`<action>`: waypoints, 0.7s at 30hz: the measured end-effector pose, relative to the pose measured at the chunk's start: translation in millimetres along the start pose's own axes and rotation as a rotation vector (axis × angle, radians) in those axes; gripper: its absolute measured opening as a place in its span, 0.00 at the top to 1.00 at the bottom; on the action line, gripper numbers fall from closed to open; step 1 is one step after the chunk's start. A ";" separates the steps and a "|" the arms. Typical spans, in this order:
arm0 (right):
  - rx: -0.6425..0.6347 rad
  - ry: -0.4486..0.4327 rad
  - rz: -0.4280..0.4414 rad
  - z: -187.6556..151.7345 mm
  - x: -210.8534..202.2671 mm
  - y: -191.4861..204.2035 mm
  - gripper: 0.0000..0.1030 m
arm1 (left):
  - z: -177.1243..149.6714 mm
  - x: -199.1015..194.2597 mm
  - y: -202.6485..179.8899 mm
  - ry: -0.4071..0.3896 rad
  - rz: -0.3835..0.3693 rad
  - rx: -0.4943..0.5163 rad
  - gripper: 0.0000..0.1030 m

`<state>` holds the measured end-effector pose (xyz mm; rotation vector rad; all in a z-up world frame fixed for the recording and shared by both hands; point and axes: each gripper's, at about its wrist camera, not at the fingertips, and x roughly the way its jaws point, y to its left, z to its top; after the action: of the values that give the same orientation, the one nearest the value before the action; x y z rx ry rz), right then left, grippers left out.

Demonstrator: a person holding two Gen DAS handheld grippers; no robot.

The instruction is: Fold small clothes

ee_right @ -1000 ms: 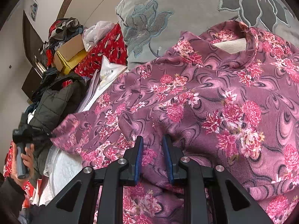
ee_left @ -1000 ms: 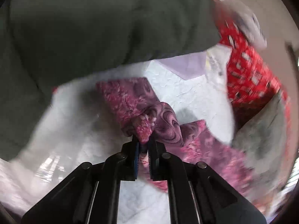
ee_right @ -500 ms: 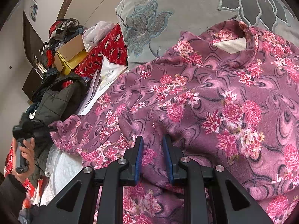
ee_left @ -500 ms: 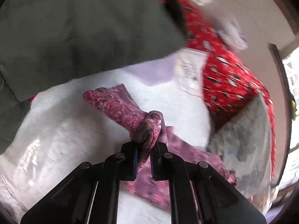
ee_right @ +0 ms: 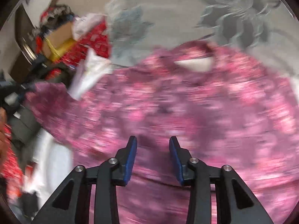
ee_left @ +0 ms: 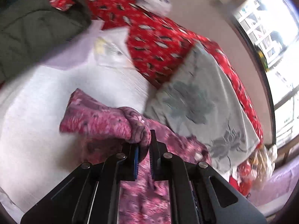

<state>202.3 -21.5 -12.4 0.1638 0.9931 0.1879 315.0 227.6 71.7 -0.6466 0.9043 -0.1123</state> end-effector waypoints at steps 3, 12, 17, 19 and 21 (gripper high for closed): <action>-0.012 0.021 -0.079 -7.1 -7.7 -30.2 0.63 | -18.2 14.6 -30.3 0.037 -0.008 0.042 0.93; -0.020 -0.063 -0.065 -41.8 -18.8 -64.2 0.58 | -73.0 57.8 -108.9 0.137 -0.023 0.156 0.93; -0.020 -0.106 -0.058 -47.0 -19.4 -62.1 0.55 | -115.2 99.3 -143.1 0.236 -0.001 0.247 0.93; -0.009 -0.112 -0.044 -49.4 -20.8 -65.2 0.55 | -137.8 120.7 -153.0 0.286 0.037 0.299 0.93; 0.000 -0.117 -0.031 -50.6 -22.6 -68.7 0.55 | -157.1 138.1 -156.3 0.324 0.076 0.339 0.90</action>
<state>153.3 -90.9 -36.4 0.1571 0.8789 0.1484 309.1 -21.7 -5.5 -0.2798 1.1876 -0.3015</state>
